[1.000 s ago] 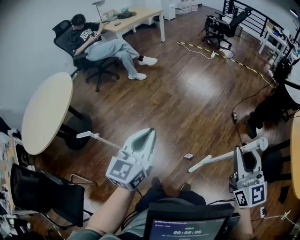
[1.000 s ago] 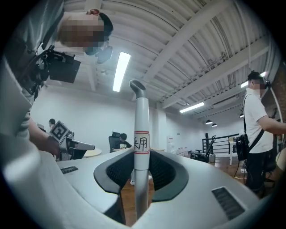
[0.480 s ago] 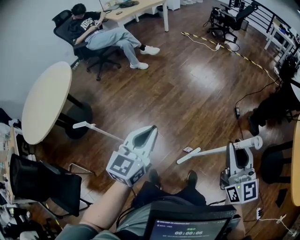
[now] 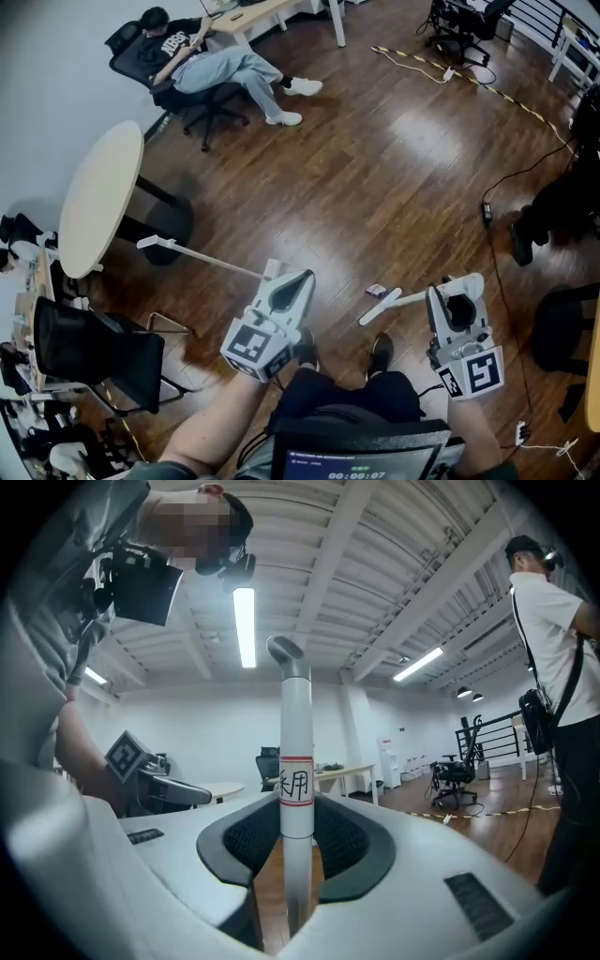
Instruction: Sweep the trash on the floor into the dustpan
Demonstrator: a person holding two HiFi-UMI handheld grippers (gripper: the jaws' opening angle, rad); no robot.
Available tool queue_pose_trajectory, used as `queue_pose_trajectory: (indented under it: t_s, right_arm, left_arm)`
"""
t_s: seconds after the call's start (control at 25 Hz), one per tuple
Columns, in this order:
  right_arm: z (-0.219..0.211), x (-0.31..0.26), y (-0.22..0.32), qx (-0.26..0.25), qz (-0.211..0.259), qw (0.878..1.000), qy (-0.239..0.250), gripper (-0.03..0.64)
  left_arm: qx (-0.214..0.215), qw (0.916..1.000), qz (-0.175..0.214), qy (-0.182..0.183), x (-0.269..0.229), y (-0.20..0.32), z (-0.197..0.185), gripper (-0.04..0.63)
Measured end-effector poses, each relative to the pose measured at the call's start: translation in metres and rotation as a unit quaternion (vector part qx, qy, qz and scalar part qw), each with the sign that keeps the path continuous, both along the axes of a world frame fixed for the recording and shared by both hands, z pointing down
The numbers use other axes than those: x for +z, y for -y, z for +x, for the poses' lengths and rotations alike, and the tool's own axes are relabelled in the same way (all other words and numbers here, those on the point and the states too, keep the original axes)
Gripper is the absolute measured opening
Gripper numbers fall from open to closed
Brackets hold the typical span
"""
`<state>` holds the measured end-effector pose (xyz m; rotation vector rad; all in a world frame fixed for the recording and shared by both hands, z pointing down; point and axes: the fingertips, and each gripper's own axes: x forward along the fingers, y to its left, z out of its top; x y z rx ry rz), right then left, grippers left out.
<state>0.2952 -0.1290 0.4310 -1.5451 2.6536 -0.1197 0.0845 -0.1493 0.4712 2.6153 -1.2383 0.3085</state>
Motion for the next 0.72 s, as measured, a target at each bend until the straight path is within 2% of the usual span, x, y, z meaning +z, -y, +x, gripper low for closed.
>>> queue_pose_trajectory:
  t_s: [0.24, 0.44, 0.72]
  right_arm:
    - [0.04, 0.036, 0.013, -0.018, -0.011, 0.999, -0.038, 0.118]
    - [0.061, 0.045, 0.022, -0.02, -0.018, 0.998, -0.06, 0.12]
    - [0.066, 0.059, 0.035, -0.02, -0.021, 0.997, -0.073, 0.12]
  left_arm:
    - [-0.046, 0.9982, -0.027, -0.026, 0.045, 0.012, 0.039, 0.002]
    - [-0.053, 0.9981, -0.021, -0.022, 0.056, 0.021, 0.057, 0.002]
    - [-0.057, 0.998, -0.016, -0.022, 0.06, 0.03, 0.062, 0.002]
